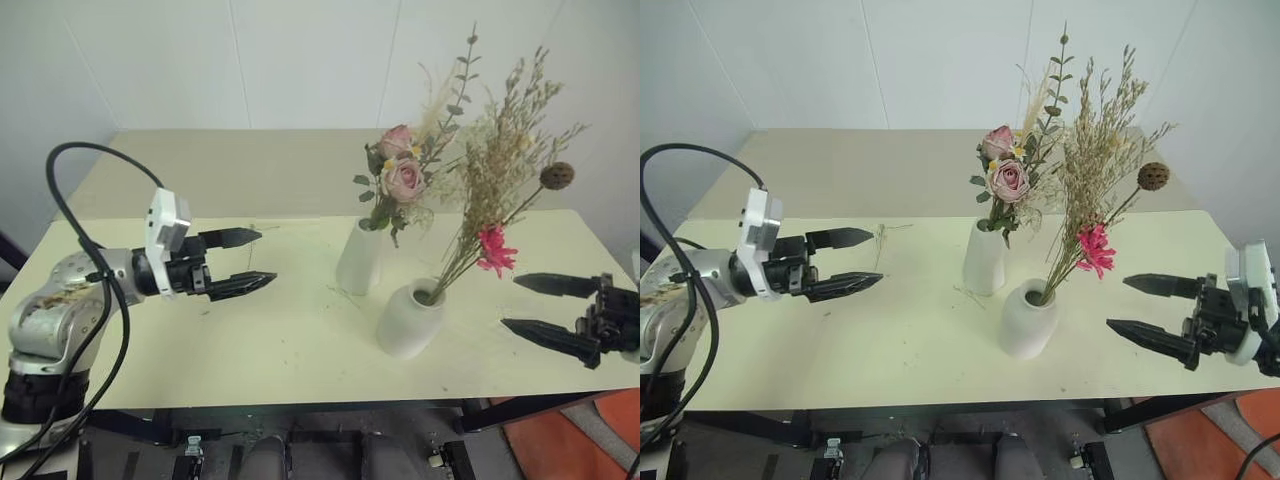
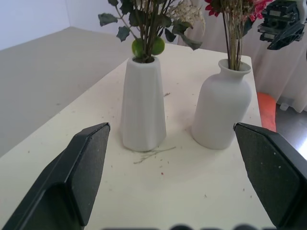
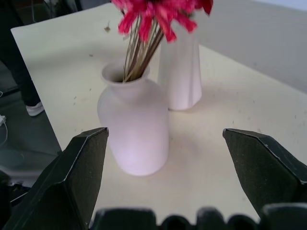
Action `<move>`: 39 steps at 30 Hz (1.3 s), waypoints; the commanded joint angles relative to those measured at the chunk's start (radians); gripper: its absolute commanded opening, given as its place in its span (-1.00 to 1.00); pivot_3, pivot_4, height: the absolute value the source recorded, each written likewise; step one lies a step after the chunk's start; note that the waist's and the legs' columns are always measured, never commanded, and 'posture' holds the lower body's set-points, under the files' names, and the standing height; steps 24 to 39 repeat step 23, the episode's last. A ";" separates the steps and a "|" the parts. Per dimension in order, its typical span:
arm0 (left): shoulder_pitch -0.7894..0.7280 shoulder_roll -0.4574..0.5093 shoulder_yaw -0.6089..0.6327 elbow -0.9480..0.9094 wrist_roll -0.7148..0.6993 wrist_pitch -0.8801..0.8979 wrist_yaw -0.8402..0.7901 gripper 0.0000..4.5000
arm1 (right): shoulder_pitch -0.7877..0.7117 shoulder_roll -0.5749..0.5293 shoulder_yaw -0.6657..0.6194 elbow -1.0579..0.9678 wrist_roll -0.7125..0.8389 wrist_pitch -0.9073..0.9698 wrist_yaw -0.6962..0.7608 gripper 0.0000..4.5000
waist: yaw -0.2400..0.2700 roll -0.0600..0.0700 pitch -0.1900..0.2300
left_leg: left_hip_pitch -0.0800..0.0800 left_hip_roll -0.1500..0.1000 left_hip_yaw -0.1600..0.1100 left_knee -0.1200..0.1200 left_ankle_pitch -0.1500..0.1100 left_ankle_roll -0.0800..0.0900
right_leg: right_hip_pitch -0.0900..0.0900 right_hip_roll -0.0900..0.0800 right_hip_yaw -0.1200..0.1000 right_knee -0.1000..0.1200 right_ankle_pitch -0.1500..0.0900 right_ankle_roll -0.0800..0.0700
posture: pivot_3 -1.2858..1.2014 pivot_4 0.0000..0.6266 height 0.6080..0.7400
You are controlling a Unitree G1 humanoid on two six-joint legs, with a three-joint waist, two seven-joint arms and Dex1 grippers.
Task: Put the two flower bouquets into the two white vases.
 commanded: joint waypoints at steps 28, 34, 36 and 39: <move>0.167 0.204 0.277 -0.041 -0.085 -0.025 -0.171 0.99 | -0.015 -0.107 -0.157 0.174 -0.072 -0.065 0.121 1.00 | 0.000 0.000 0.000 | 0.001 0.001 0.001 -0.003 0.000 0.000 | -0.002 0.000 0.000 0.000 -0.002 -0.003 | 0.03 -0.52 1.00; 0.167 0.204 0.277 -0.041 -0.085 -0.025 -0.171 0.99 | -0.015 -0.107 -0.157 0.174 -0.072 -0.065 0.121 1.00 | 0.000 0.000 0.000 | 0.001 0.001 0.001 -0.003 0.000 0.000 | -0.002 0.000 0.000 0.000 -0.002 -0.003 | 0.03 -0.52 1.00; 0.167 0.204 0.277 -0.041 -0.085 -0.025 -0.171 0.99 | -0.015 -0.107 -0.157 0.174 -0.072 -0.065 0.121 1.00 | 0.000 0.000 0.000 | 0.001 0.001 0.001 -0.003 0.000 0.000 | -0.002 0.000 0.000 0.000 -0.002 -0.003 | 0.03 -0.52 1.00; 0.167 0.204 0.277 -0.041 -0.085 -0.025 -0.171 0.99 | -0.015 -0.107 -0.157 0.174 -0.072 -0.065 0.121 1.00 | 0.000 0.000 0.000 | 0.001 0.001 0.001 -0.003 0.000 0.000 | -0.002 0.000 0.000 0.000 -0.002 -0.003 | 0.03 -0.52 1.00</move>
